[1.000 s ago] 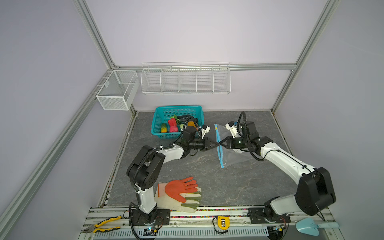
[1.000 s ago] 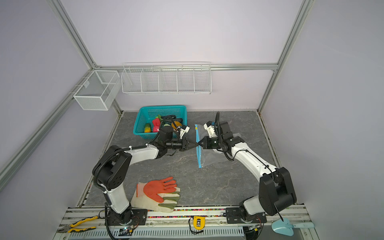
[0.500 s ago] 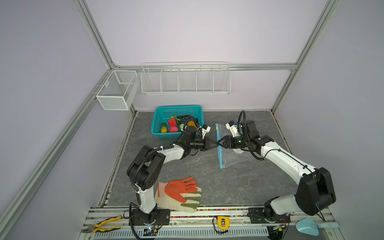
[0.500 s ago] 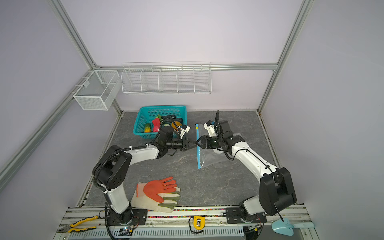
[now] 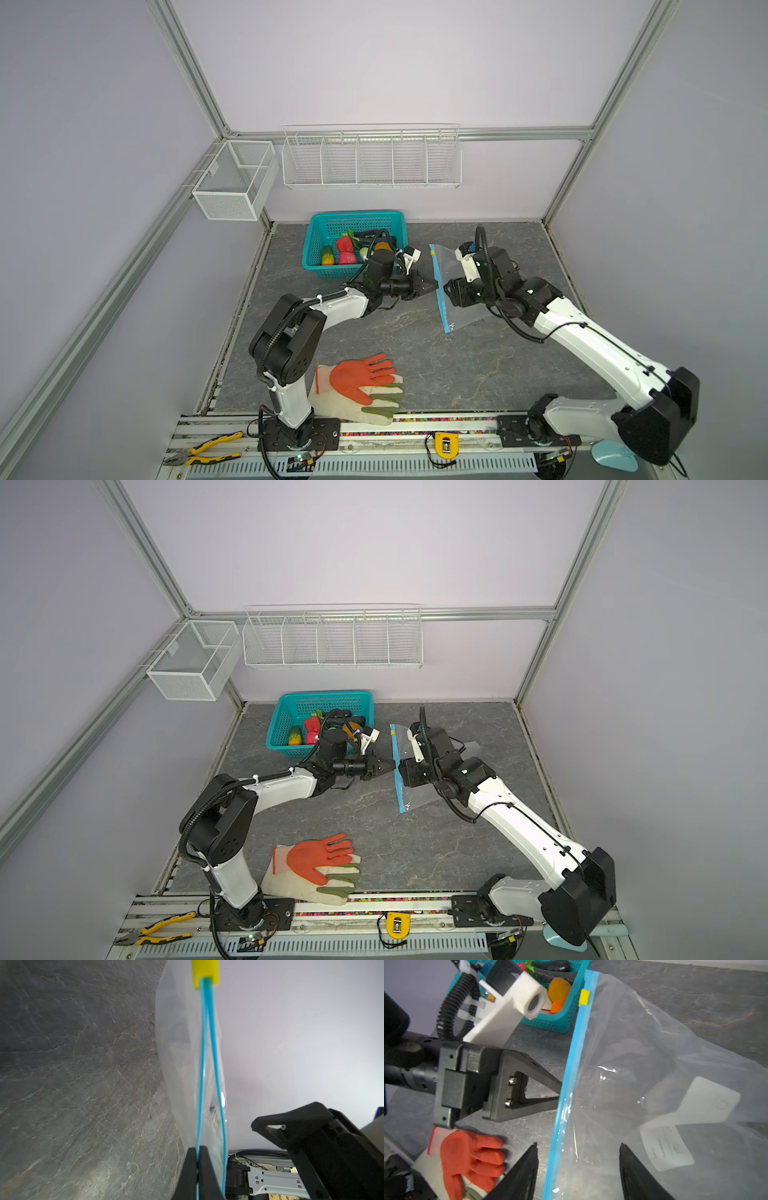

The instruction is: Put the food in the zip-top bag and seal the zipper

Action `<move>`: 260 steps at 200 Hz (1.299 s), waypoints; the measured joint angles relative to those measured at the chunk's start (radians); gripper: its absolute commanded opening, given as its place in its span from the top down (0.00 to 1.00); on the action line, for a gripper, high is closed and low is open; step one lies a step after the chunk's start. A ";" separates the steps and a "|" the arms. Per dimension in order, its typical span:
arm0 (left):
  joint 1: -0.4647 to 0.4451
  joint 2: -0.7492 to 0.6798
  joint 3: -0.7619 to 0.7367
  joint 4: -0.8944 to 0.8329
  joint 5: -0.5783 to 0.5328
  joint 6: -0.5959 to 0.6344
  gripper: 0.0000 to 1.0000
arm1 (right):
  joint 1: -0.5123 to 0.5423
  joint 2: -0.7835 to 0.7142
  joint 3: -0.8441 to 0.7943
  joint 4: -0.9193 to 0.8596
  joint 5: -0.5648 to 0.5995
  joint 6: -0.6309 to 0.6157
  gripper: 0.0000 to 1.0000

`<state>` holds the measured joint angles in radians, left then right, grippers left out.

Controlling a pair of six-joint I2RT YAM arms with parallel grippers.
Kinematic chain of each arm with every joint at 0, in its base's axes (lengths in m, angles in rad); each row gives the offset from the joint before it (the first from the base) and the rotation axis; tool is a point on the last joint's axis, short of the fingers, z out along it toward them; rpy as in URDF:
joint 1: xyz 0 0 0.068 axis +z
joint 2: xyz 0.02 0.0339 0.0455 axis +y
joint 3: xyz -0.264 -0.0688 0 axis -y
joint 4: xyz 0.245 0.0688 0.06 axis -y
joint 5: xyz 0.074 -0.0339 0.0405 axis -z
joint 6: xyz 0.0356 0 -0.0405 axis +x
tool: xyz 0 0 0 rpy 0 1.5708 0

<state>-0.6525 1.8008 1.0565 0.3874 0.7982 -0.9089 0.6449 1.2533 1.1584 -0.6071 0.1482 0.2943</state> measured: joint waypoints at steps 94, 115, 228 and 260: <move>-0.028 -0.006 0.035 -0.028 -0.039 -0.012 1.00 | 0.172 0.041 -0.006 -0.023 0.281 -0.004 0.30; -0.029 -0.006 0.036 -0.029 -0.039 -0.016 1.00 | 0.177 0.065 -0.006 -0.023 0.309 -0.006 0.29; -0.029 -0.006 0.047 -0.030 -0.039 -0.023 1.00 | 0.187 0.129 -0.001 -0.024 0.391 -0.033 0.32; -0.029 -0.006 0.047 -0.031 -0.039 -0.023 1.00 | 0.187 0.128 -0.001 -0.024 0.394 -0.034 0.32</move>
<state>-0.6819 1.7950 1.1034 0.3569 0.7593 -0.9318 0.8322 1.3811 1.1576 -0.6315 0.5426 0.2600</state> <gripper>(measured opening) 0.047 0.675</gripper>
